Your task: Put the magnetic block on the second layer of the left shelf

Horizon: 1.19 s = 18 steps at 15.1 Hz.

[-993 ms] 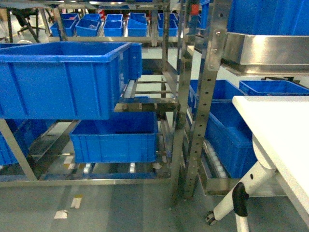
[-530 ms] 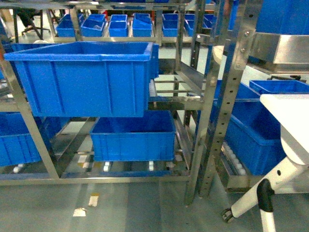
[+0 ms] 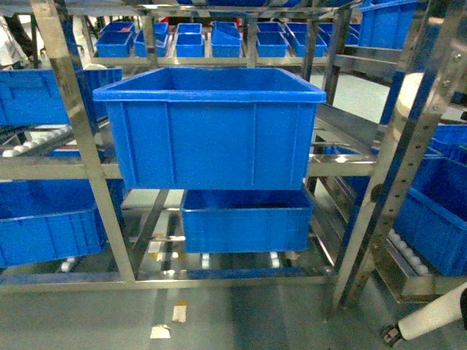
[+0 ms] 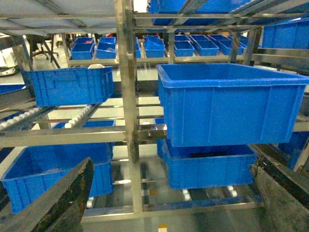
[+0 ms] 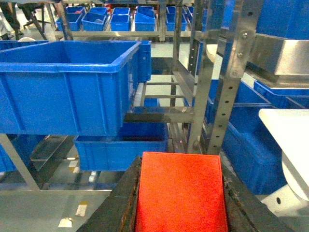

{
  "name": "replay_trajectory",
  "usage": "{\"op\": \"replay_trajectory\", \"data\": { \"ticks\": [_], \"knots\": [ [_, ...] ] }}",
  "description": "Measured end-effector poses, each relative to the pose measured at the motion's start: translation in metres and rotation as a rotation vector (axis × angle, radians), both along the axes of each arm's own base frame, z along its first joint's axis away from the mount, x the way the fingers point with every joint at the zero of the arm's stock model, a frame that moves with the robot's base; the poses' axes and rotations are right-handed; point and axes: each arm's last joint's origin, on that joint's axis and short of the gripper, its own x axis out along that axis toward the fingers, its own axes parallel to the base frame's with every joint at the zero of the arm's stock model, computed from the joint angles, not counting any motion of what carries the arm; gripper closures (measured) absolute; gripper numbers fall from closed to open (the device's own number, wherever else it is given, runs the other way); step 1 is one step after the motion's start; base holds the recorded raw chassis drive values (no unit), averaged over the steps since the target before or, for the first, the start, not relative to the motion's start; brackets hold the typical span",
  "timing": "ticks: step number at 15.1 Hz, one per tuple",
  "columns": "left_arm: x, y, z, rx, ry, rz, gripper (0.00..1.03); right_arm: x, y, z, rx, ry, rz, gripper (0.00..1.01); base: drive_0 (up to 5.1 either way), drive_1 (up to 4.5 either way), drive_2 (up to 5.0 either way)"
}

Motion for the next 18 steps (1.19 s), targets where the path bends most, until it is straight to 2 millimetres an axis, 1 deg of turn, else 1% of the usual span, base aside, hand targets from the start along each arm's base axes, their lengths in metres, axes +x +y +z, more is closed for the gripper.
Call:
{"op": "replay_trajectory", "data": {
  "ticks": [10, 17, 18],
  "knots": [
    [0.0000, 0.0000, -0.0002, 0.000, 0.001, 0.001, 0.05, 0.0001, -0.0001, 0.0002, 0.000, -0.002, -0.001, 0.68, -3.1, 4.96, -1.8],
    [0.0000, 0.0000, 0.0000, 0.000, 0.000, 0.001, 0.05, 0.0000, -0.0001, 0.0002, 0.000, -0.001, -0.001, 0.68, -2.7, 5.00, -2.2],
    [0.0000, 0.0000, -0.0001, 0.000, 0.001, 0.000, 0.05, 0.0002, -0.0001, 0.0003, 0.000, -0.002, -0.001, 0.68, 0.1, 2.03, -1.8]
  ]
}}
